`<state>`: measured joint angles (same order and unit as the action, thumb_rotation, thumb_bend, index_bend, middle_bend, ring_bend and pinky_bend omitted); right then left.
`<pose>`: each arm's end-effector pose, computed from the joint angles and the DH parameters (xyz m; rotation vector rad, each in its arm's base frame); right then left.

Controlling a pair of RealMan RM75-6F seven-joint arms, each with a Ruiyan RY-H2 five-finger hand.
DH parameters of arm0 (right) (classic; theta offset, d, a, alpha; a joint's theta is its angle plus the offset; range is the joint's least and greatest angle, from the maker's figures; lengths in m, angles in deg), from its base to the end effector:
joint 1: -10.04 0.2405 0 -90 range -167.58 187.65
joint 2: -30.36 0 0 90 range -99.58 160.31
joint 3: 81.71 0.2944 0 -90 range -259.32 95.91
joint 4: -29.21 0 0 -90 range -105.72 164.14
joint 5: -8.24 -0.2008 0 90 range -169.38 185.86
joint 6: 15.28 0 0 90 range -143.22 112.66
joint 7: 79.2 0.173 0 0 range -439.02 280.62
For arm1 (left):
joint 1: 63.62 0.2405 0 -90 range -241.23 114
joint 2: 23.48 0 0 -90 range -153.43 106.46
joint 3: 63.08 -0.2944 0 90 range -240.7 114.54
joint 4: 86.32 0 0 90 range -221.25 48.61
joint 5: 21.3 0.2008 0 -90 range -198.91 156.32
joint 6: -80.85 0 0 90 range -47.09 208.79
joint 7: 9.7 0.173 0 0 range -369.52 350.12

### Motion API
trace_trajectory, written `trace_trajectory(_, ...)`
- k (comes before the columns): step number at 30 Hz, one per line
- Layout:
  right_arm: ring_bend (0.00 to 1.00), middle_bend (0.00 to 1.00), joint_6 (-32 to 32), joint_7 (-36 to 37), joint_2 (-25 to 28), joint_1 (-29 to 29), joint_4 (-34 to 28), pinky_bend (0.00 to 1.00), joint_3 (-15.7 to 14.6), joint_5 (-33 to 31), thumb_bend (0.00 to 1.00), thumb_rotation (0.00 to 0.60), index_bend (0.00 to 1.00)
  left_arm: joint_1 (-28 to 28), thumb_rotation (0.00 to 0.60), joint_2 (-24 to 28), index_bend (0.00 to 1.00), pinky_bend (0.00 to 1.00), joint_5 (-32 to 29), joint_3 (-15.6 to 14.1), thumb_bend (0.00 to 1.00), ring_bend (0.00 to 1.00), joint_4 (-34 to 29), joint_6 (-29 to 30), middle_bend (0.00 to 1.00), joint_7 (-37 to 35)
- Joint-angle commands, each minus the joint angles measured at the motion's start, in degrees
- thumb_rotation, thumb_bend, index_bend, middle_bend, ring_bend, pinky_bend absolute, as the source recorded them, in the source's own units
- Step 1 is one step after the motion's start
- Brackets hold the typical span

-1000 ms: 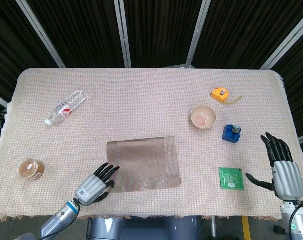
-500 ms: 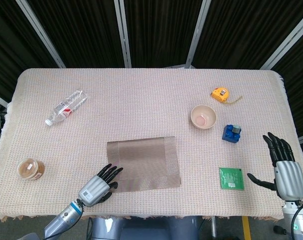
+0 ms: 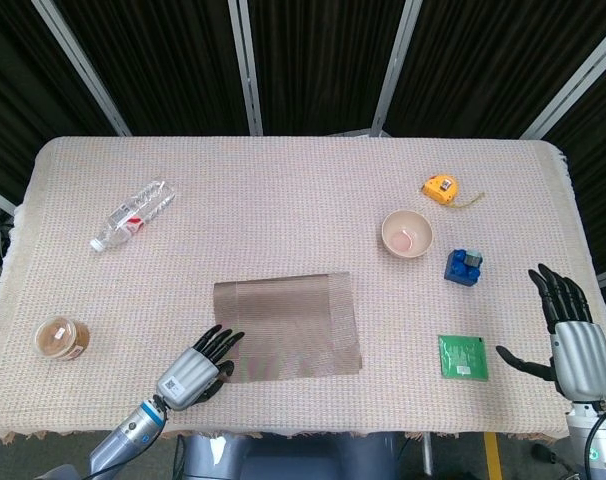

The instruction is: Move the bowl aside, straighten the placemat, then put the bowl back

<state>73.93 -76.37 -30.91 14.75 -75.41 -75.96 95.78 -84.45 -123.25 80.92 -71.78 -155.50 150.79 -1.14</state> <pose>-0.2893 -0.2163 0.2028 1.2799 -0.9635 1.1643 -0.2408 0.2183 -0.0921 -2.1511 -0.7892 -1.0204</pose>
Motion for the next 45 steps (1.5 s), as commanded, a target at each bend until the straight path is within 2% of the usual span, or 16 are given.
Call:
trace_trajectory(1,0.0,0.0,0.05,0.24,0.11,-0.05,-0.02,0.0,0.06,0.01,0.0,0.6,0.0,-0.01,0.6,-0.22,0.51,0.0,-0.26,0.01,0.51,0.0,0.22,-0.16,0.0,0.07)
trace_trajectory(7,0.0,0.0,0.23,0.46,0.21,-0.15,0.19,0.0,0.24,0.01,0.0,0.6,0.0,0.04,0.6,-0.54,0.54,0.0,-1.15,0.17,0.55,0.0,0.51,-0.45,0.0,0.48)
trace_trajectory(17,0.0,0.0,1.0,1.79,-0.34,-0.32,0.52,0.0,0.66,0.32,0.0,0.6,0.0,-0.32,0.6,-0.69,0.66,0.0,-2.04,1.11,0.55,0.0,-0.1,0.18,0.0,-0.33)
trace_trajectory(22,0.0,0.0,0.87,1.55,-0.66,-0.23,0.87,0.0,0.79,0.17,0.0,0.6,0.0,-2.04,0.6,-0.18,0.68,0.0,-2.9,3.71,0.55,0.0,-2.16,-0.04,0.0,-0.53)
trace_trajectory(28,0.0,0.0,0.25,1.03,-1.32,0.09,1.76,0.0,1.16,-0.76,0.0,0.6,0.0,-6.5,0.6,1.14,0.7,0.0,-5.44,11.27,0.55,0.0,-6.04,-1.16,0.0,0.57)
trace_trajectory(31,0.0,0.0,-0.42,0.44,-1.63,0.38,2.19,0.0,1.48,-1.77,0.0,0.6,0.0,-10.55,0.6,2.02,0.71,0.0,-9.59,18.07,0.55,0.0,-7.74,-4.54,0.0,1.9)
trace_trajectory(36,0.0,0.0,-1.76,-1.07,-1.73,0.75,2.43,0.0,1.71,-3.49,0.0,0.6,0.0,-15.31,0.6,2.7,0.71,0.0,-17.55,26.21,0.55,0.0,-7.87,-10.2,0.0,2.97)
trace_trajectory(40,0.0,0.0,-2.3,-2.33,-2.05,0.98,2.7,0.0,1.9,-4.39,0.0,0.6,0.0,-18.74,0.6,3.14,0.72,0.0,-22.86,31.7,0.56,0.0,-4.44,-12.87,0.0,4.07)
trace_trajectory(43,0.0,0.0,-2.45,-3.58,-2.42,1.07,2.82,0.0,1.96,-4.81,0.0,0.6,0.0,-20.6,0.6,3.05,0.72,0.0,-26.74,34.59,0.56,0.0,0.42,-14.31,0.0,3.31)
trace_trajectory(45,0.0,0.0,-2.48,-4.37,-2.65,1.08,2.76,0.0,1.93,-4.97,0.0,0.6,0.0,-21.51,0.6,3.23,0.72,0.0,-28.53,35.39,0.56,0.0,4.16,-15.36,0.0,2.89)
